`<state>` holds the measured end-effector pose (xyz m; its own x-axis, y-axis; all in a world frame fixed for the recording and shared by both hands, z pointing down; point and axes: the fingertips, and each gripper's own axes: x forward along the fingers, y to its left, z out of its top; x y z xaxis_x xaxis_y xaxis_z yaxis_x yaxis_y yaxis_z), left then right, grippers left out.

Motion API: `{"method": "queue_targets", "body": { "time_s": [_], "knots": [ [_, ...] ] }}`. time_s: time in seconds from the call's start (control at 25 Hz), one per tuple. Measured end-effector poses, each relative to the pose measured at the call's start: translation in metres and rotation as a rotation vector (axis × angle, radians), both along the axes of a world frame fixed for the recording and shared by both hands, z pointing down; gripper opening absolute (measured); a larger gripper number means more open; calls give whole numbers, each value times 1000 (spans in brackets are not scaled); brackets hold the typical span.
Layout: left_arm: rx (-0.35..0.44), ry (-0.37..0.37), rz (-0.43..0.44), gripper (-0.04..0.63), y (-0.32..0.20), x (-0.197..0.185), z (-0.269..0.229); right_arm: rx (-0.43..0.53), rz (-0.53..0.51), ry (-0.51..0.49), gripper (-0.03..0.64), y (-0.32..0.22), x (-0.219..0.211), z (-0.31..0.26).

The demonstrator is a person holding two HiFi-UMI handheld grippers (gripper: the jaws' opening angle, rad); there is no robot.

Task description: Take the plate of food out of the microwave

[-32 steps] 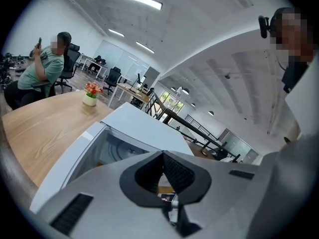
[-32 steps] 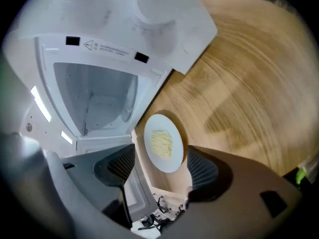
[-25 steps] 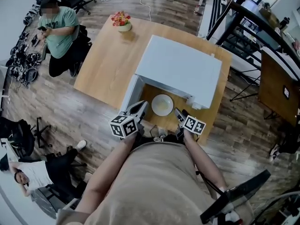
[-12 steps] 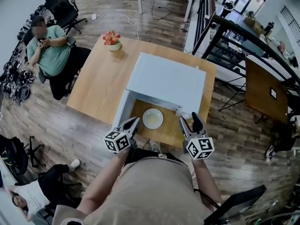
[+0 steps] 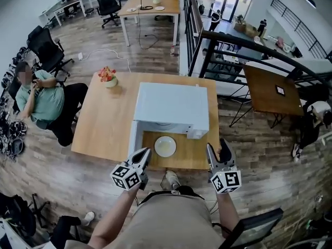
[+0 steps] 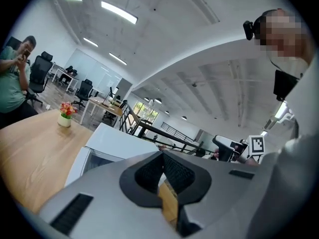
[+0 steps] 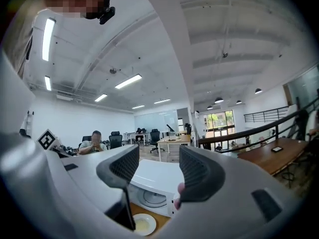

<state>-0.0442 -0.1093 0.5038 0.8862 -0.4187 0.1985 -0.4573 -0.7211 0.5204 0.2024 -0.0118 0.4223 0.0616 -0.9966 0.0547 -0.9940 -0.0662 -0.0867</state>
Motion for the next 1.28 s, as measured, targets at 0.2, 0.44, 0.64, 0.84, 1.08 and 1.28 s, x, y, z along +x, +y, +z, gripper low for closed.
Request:
{"method": "queue_targets", "body": {
  "time_s": [0.2, 0.44, 0.64, 0.84, 1.08, 1.28],
  "knots": [
    [9, 50, 15, 3, 28, -49, -16, -13, 94, 15, 261, 46, -33, -6],
    [-9, 67, 17, 3, 54, -99, 1, -63, 117, 13, 261, 86, -89, 14],
    [-47, 64, -6, 3, 67, -133, 16, -108, 124, 10, 261, 95, -118, 36],
    [-56, 35, 1, 3, 77, -154, 24, -142, 181, -55, 259, 99, -125, 53],
    [-50, 45, 5, 3, 78, -153, 18, -171, 148, -20, 202, 103, -132, 52],
    [-62, 46, 27, 3, 87, -152, 18, -203, 132, -63, 186, 105, -140, 69]
  ]
}}
